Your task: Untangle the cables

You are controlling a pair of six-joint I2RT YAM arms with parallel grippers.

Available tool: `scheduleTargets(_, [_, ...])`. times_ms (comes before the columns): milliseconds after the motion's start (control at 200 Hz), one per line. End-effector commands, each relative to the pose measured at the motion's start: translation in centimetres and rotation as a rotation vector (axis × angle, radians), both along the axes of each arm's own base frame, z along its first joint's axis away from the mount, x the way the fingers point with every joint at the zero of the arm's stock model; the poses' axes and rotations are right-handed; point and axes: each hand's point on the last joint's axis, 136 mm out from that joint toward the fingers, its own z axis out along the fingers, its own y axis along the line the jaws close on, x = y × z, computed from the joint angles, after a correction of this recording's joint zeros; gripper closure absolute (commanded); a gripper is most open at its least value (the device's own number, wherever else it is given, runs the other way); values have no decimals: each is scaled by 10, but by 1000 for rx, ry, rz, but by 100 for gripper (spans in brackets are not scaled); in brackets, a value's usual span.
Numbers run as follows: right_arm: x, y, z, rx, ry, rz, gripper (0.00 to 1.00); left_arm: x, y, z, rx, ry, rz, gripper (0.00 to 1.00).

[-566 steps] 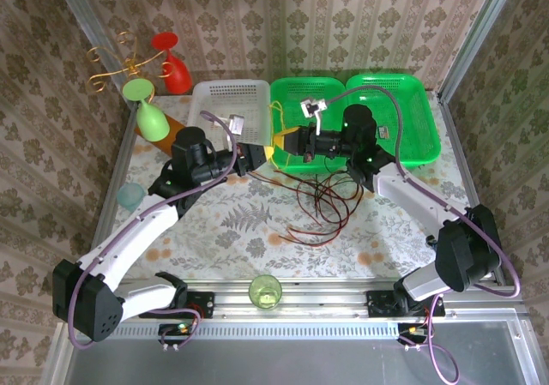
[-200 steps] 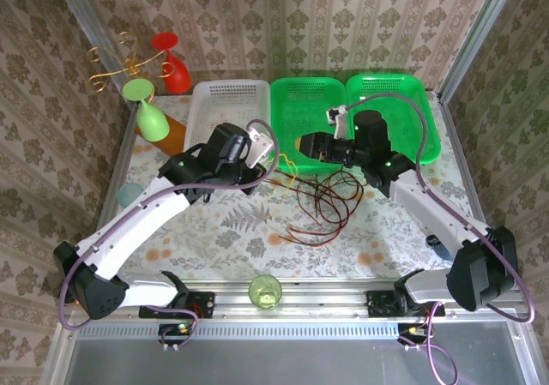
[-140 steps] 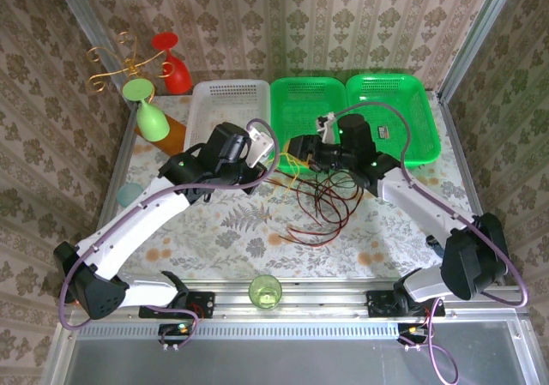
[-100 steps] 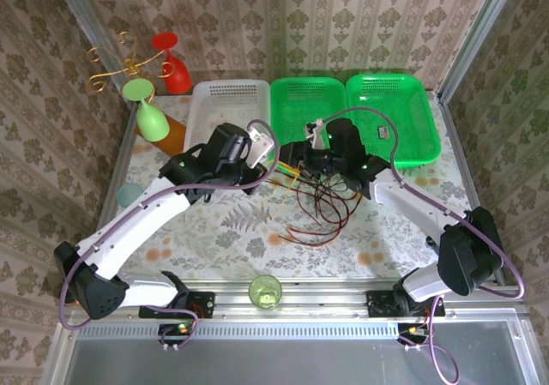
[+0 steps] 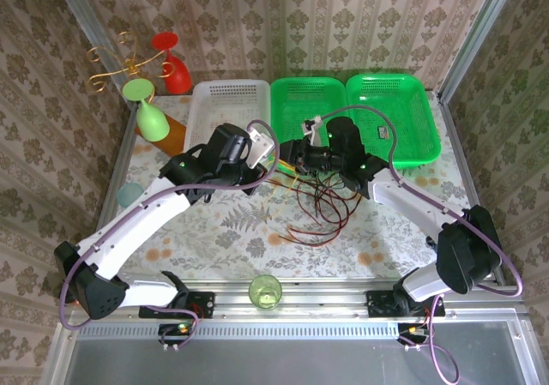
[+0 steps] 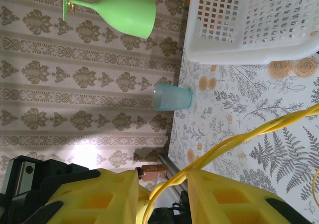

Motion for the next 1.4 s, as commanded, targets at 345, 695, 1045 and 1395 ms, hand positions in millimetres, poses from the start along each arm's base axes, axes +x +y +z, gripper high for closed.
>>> scheduleTargets(345, [-8, 6, 14, -5, -50, 71, 92, -1, 1, 3, -13, -15, 12, 100])
scheduleTargets(695, [-12, -36, 48, -33, -141, 17, 100, 4, 25, -16, 66, -8, 74, 100])
scheduleTargets(1045, [-6, -113, 49, -148, -165, -133, 100, 8, 62, -19, 119, -43, 142, 100])
scheduleTargets(1395, [-5, -134, 59, -100, -175, -129, 100, -3, 44, 9, -32, -163, -46, 84])
